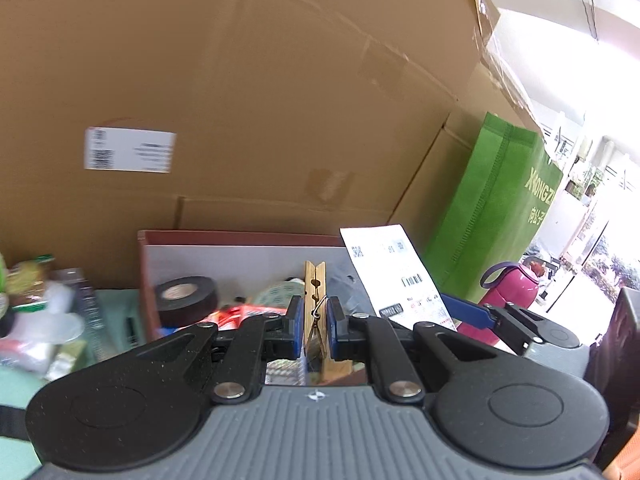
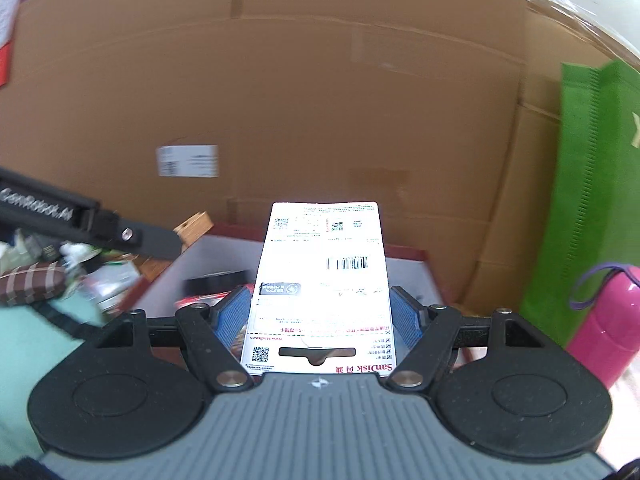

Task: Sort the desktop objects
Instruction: 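Carry clothespin and card into the red shoebox and open both grippers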

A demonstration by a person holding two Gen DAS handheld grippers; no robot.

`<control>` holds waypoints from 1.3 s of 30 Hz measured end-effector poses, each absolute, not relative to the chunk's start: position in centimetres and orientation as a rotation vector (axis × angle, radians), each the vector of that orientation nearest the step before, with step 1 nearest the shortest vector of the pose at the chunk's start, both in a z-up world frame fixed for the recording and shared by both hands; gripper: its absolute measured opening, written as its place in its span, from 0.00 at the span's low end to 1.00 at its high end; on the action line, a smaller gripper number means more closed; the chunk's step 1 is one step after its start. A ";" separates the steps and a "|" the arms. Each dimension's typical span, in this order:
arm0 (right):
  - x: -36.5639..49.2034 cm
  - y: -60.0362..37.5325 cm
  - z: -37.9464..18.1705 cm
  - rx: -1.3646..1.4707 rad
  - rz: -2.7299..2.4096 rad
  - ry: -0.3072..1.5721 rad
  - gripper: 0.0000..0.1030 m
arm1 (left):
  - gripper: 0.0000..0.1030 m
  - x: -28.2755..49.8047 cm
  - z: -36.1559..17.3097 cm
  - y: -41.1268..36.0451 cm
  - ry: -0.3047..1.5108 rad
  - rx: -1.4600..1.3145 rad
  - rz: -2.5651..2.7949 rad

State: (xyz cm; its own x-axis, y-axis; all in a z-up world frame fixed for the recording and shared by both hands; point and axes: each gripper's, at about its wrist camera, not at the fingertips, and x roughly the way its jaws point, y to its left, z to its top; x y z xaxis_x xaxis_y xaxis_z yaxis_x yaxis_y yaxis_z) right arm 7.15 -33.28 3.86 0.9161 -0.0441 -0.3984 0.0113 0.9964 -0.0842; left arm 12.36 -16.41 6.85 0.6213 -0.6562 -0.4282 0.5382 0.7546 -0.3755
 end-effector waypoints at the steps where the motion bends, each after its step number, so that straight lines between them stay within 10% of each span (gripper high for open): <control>1: 7.7 -33.9 3.7 -0.074 -0.044 0.414 0.71 | 0.10 12.7 6.7 -17.1 0.586 -0.217 -0.697; 19: 14.5 -37.3 -0.8 -0.092 -0.096 0.517 0.71 | 0.11 18.8 2.5 -23.6 0.697 -0.189 -0.697; 27: 14.4 -35.5 -1.1 -0.227 -0.127 0.486 0.86 | 0.81 17.7 3.2 -22.2 0.574 -0.197 -0.680; 39: 12.9 -34.8 -0.7 -0.212 -0.190 0.459 0.90 | 0.94 16.4 3.1 -20.8 0.582 -0.205 -0.664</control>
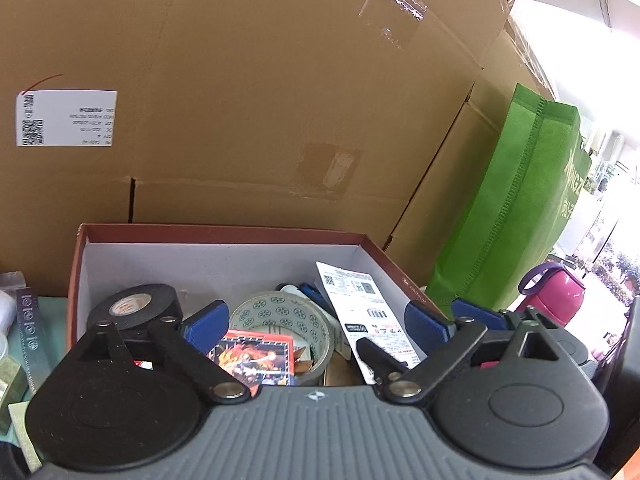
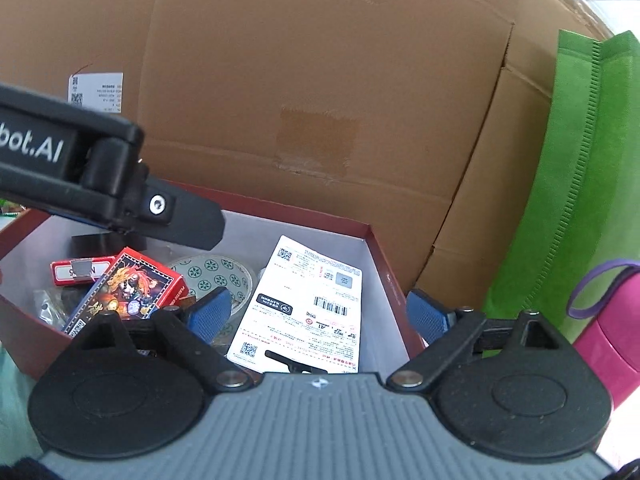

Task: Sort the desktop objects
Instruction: 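Carry clothespin and card into the red shoebox and open both grippers, then withdraw both grippers from the shoebox toward the brown striped glasses case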

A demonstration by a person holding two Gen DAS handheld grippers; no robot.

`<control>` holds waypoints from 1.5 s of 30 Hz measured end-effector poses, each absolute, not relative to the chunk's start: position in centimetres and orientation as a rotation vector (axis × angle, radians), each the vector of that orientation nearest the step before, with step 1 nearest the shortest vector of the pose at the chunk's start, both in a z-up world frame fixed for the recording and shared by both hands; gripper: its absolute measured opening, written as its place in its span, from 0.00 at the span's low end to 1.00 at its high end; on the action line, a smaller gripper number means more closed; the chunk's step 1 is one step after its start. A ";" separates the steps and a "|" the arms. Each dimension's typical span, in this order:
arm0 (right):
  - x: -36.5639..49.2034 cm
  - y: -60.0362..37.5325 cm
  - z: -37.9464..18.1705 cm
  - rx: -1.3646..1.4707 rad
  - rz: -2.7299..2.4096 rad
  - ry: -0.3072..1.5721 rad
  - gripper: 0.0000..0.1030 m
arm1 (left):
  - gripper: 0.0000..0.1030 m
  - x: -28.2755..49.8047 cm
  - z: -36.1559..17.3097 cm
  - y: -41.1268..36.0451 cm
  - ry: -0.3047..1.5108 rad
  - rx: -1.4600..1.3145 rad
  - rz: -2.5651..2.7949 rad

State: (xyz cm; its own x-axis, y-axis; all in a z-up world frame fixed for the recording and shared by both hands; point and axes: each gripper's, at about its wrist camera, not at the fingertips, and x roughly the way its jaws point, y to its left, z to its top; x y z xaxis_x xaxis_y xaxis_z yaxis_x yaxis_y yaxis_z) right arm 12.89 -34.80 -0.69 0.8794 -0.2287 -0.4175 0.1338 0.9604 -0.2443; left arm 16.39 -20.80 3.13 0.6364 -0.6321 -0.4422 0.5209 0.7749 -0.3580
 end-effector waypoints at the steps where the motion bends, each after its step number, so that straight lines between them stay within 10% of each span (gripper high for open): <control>1: 12.7 -34.8 -0.6 -0.208 -0.198 0.455 0.90 | 0.94 16.2 3.1 -20.7 0.582 -0.199 -0.661; 45: 4.5 -13.7 1.8 -0.359 0.181 0.352 0.90 | 0.95 4.6 2.5 -2.0 0.518 -0.247 -0.377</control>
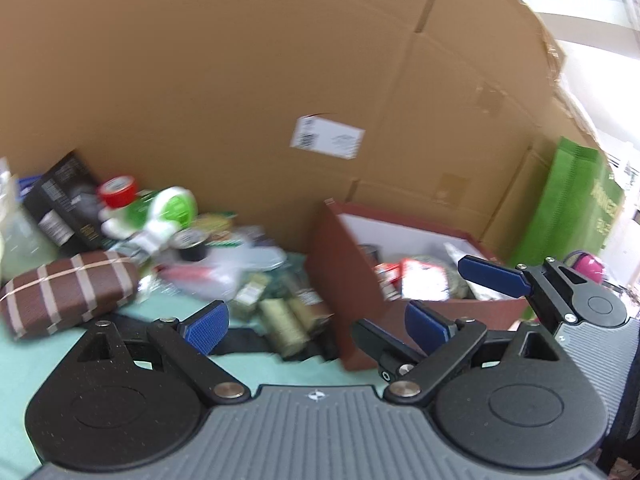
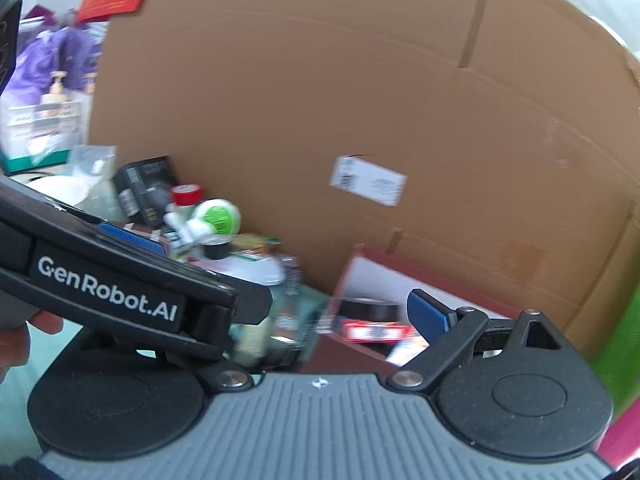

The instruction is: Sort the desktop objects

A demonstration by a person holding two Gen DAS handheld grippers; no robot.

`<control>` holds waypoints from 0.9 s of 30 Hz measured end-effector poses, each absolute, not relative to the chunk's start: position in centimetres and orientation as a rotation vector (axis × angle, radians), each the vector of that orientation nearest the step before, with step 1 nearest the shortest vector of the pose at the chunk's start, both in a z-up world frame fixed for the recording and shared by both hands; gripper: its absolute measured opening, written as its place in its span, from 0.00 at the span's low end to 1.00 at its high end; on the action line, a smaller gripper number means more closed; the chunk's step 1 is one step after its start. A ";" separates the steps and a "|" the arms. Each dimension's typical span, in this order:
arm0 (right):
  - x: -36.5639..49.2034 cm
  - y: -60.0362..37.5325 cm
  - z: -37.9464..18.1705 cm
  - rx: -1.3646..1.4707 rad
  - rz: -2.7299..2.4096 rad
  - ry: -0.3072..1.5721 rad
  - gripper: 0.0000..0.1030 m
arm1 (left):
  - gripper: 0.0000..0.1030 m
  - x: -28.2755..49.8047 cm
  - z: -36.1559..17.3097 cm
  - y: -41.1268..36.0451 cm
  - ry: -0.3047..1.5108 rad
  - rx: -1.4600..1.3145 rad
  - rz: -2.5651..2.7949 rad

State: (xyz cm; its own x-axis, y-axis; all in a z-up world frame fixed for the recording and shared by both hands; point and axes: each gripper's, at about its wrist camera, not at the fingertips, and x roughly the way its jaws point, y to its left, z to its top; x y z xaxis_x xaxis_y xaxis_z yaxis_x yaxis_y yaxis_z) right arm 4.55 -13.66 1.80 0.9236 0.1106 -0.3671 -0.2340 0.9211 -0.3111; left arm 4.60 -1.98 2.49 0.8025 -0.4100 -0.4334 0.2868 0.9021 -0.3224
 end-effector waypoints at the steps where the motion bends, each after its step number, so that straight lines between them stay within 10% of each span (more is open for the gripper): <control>1: 4.5 -13.1 1.5 -0.357 0.197 0.358 0.90 | 0.95 4.4 2.1 -1.3 0.524 -0.254 -0.365; 27: 10.6 -1.4 -3.8 -0.393 0.603 0.451 0.90 | 0.93 7.8 -3.3 13.6 0.591 -0.405 0.015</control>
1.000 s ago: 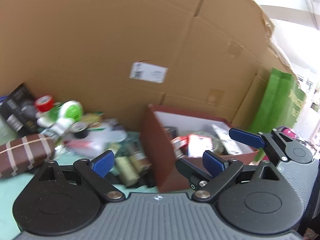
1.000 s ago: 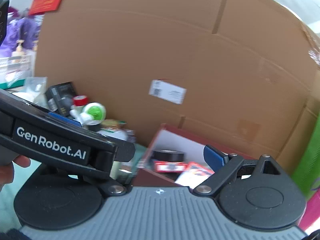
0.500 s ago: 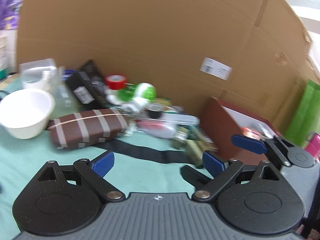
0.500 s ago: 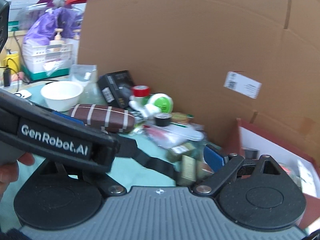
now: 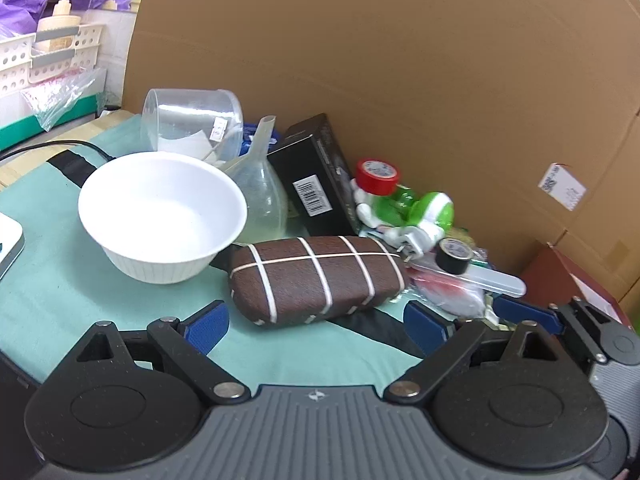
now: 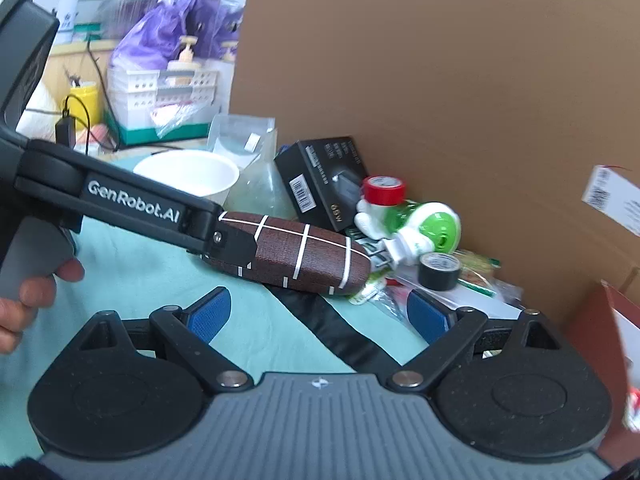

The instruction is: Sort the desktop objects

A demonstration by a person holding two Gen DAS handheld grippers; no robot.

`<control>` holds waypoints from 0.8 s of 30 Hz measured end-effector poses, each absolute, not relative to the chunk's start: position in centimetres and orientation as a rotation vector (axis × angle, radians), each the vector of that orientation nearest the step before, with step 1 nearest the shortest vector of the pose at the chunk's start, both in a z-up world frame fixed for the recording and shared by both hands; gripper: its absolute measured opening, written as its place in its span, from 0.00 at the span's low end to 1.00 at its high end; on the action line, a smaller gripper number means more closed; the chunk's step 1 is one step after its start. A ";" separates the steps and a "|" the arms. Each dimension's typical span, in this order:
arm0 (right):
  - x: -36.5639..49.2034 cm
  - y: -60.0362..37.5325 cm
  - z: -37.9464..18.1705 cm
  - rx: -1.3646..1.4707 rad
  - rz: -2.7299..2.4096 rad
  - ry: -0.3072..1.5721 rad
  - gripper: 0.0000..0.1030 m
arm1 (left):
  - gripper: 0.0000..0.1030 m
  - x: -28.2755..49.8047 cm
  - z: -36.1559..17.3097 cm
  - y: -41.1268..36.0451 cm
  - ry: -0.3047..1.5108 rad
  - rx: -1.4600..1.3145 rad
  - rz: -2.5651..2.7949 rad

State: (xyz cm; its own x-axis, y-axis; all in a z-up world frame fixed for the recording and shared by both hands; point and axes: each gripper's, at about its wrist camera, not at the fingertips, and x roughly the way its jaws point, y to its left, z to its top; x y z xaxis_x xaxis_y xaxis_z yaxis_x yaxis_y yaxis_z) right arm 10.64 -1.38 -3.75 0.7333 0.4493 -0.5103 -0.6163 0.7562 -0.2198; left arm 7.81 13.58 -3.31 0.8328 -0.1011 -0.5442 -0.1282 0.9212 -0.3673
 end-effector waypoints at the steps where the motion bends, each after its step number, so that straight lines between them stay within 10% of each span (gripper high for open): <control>1: 11.3 -1.1 -4.0 -0.401 0.612 0.460 0.90 | 0.93 8.2 -3.5 13.7 0.595 -0.403 0.017; 24: 19.4 0.7 -7.5 -0.352 0.749 0.552 0.83 | 0.78 11.8 -5.3 15.2 0.627 -0.461 0.055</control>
